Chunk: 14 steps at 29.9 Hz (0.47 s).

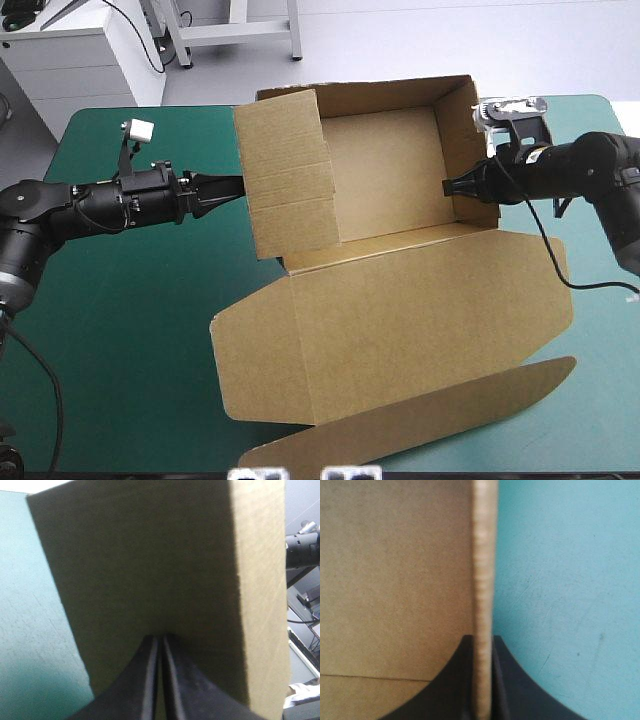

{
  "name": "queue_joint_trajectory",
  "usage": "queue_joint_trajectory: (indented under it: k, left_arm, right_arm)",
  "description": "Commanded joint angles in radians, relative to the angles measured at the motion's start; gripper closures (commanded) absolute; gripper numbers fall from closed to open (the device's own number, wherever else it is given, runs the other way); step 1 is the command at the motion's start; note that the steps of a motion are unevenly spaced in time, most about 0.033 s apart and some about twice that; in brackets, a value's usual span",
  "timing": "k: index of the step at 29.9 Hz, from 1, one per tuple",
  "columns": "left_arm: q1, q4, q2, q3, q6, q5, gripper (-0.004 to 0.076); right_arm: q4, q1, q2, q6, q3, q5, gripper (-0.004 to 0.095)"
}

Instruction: Fold the box

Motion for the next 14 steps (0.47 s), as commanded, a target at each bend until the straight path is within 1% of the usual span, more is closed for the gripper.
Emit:
queue_joint_trajectory:
  k: [1, 4, 6, 10, 11, 12, 14]
  left_arm:
    - [-0.005, -0.104, -0.025, -0.032, 0.003, 0.078, 0.0626]
    - [-0.005, -0.113, -0.025, -0.032, 0.012, 0.078, 0.0484]
    - [-0.005, -0.113, -0.025, -0.032, 0.02, 0.078, 0.0372]
    - [-0.005, -0.149, -0.025, -0.032, 0.021, 0.078, 0.0174]
    - [-0.005, -0.158, -0.025, -0.032, 0.021, 0.078, 0.0146]
    - [-0.005, -0.164, -0.025, -0.032, 0.021, 0.078, 0.0134]
    - [-0.007, -0.16, -0.025, -0.032, 0.021, 0.078, 0.0131]
  right_arm:
    - [-0.029, 0.036, -0.035, 0.056, -0.028, -0.09, 0.0922]
    - [-0.041, 0.057, -0.035, 0.065, -0.028, -0.11, 0.0922]
    - [-0.05, 0.061, -0.035, 0.082, -0.028, -0.126, 0.0922]
    - [-0.057, 0.061, -0.034, 0.086, -0.028, -0.131, 0.0922]
    - [-0.057, 0.061, -0.034, 0.086, -0.028, -0.132, 0.0922]
    - [-0.057, 0.061, -0.034, 0.086, -0.028, -0.134, 0.0922]
    - [-0.057, 0.061, -0.034, 0.098, -0.028, -0.145, 0.0922]
